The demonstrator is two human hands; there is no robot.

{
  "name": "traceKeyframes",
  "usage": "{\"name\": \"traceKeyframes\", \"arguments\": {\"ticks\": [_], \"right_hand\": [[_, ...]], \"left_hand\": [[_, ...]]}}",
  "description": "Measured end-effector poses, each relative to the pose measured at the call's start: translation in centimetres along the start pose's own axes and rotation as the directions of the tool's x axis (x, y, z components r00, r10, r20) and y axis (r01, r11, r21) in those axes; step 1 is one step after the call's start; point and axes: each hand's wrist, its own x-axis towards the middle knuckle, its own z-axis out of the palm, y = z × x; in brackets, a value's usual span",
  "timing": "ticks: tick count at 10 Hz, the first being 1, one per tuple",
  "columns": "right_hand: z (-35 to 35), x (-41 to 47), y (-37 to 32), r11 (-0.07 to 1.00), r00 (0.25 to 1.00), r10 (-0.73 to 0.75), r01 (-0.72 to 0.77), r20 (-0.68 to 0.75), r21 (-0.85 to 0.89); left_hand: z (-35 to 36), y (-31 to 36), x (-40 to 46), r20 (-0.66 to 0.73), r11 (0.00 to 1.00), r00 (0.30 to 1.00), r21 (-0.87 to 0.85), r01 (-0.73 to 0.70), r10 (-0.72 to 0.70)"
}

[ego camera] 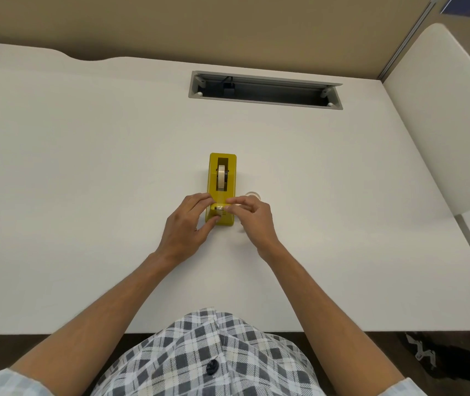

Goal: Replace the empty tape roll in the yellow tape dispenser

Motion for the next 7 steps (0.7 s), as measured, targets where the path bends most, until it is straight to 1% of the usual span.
{"name": "traceKeyframes", "arguments": {"ticks": [1,2,3,4,5,6,7], "right_hand": [[-0.5,-0.5,0.5,0.989,0.994,-0.093,0.098,0.049,-0.114],[-0.6,-0.6,1.0,0.949,0.978,-0.201,0.209,0.059,-0.237],[-0.7,-0.4,1.0,0.941,0.973,-0.224,0.23,0.051,-0.248],[-0.7,-0.3,0.9,0.947,0.977,-0.204,0.212,0.058,-0.243],[-0.9,-0.2,0.8,0.942,0.975,-0.209,0.222,0.078,-0.25],[-1.4,0.0,0.3,0.94,0.973,-0.202,0.224,0.111,-0.258],[-1.9,-0.2,-0.4,0.939,0.975,-0.211,0.223,0.073,-0.261]], "left_hand": [[-0.1,0.1,0.0,0.009,1.0,1.0,0.004,0.004,-0.004],[-0.1,0.1,0.1,0.016,1.0,1.0,0.006,0.005,-0.005],[-0.1,0.2,0.2,0.019,1.0,1.0,0.008,0.009,-0.009],[-0.3,0.2,0.2,0.011,0.999,0.999,0.004,0.037,-0.037],[-0.4,0.5,0.2,0.034,0.999,0.998,-0.003,0.047,-0.047],[-1.1,0.4,0.2,0.033,0.997,0.998,-0.05,0.059,-0.057],[-2.3,0.2,0.3,-0.017,0.993,0.995,-0.064,0.1,-0.101]]}}
